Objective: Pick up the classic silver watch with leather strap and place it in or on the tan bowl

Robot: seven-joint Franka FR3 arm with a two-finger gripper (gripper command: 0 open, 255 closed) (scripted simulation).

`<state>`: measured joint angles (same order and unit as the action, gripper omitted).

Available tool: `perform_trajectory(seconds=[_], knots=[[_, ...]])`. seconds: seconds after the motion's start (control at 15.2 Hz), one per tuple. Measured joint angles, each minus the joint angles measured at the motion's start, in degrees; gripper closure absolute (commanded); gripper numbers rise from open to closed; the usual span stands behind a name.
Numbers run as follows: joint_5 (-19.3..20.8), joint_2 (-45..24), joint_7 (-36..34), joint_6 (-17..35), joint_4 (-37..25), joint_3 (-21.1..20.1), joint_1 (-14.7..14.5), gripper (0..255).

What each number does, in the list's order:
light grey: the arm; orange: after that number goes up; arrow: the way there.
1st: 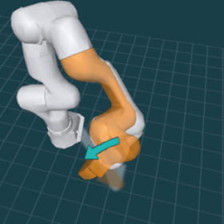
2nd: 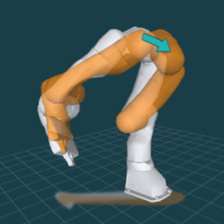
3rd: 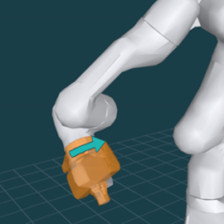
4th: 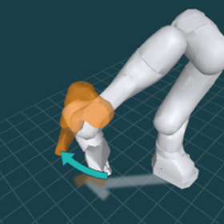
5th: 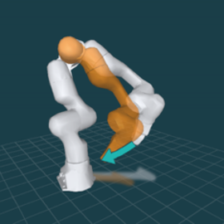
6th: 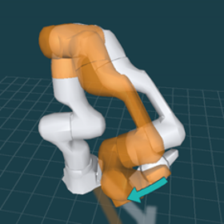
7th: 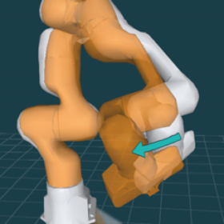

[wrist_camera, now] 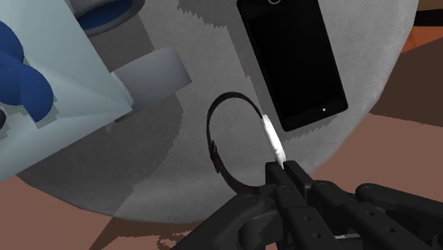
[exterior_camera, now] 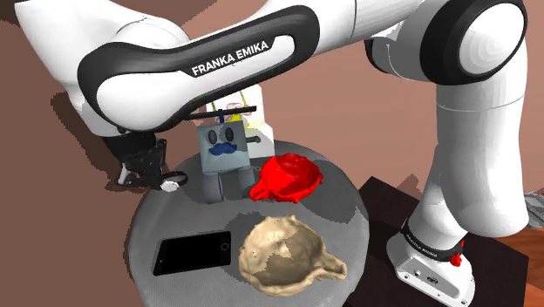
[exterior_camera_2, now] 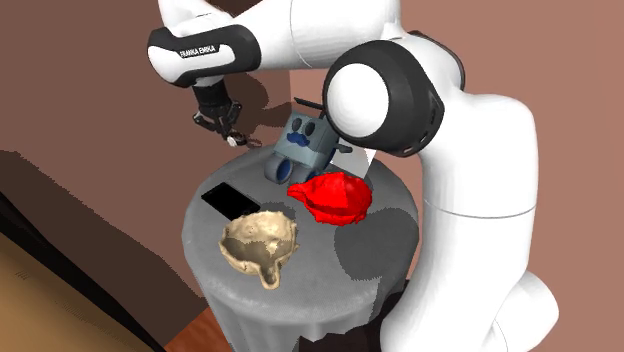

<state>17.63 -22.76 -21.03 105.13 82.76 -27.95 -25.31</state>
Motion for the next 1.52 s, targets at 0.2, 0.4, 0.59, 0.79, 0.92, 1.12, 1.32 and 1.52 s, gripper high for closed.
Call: perform_trajectory(seconds=[0.2, 0.4, 0.59, 0.79, 0.92, 1.12, 1.32, 1.52], knots=[[-1.22, 3.09, -0.27, 0.34, 3.26, -0.59, 0.63, 255], [-4.28, 10.3, -0.46, 2.41, 11.77, -1.72, 2.06, 255], [-7.24, 16.43, -0.67, 3.78, 18.55, -2.58, 2.57, 255], [-11.12, 23.87, -0.27, 5.51, 26.57, -3.14, 2.74, 255], [-13.65, 28.5, 0.31, 6.01, 31.02, -3.16, 2.46, 255], [-17.52, 35.69, 0.99, 5.53, 36.8, -3.01, 1.23, 255], [-20.79, 41.95, 0.81, 5.08, 41.98, -3.04, -0.69, 255], [-23.63, 47.73, 0.71, 4.19, 46.46, -2.8, -2.83, 255]])
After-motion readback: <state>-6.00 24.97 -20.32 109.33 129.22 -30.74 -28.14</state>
